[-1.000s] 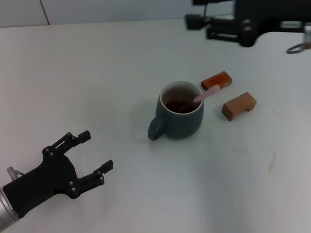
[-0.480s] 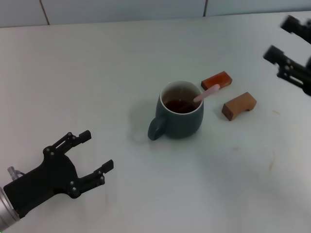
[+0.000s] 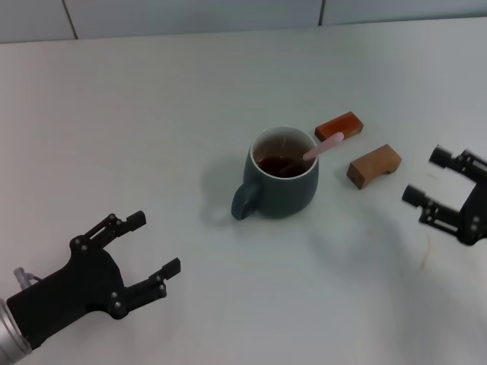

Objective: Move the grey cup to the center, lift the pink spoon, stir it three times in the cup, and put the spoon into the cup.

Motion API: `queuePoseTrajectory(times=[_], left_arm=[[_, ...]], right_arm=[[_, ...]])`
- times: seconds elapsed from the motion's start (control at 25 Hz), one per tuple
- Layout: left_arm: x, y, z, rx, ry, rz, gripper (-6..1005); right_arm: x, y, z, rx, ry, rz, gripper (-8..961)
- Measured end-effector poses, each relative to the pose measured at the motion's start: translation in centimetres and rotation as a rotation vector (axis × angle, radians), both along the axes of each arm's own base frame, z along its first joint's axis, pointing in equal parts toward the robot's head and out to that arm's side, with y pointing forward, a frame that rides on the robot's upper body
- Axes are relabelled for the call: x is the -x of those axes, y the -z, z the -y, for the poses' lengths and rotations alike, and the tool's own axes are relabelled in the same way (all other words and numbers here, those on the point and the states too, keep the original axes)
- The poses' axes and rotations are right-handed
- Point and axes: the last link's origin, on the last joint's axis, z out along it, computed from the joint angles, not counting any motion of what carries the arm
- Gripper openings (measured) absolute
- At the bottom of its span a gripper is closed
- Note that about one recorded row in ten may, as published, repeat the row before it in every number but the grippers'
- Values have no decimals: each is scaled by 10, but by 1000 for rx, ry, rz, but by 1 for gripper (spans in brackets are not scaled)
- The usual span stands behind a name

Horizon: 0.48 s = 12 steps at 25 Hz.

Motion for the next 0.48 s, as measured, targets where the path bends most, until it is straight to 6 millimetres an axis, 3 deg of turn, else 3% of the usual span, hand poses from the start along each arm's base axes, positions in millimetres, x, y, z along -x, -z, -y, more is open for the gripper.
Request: queuePoseTrajectory(times=[0.48], left_arm=[[-2,1,2,2,3,16,862]], right_arm=[[0,17,-7,31,-15,85,769]])
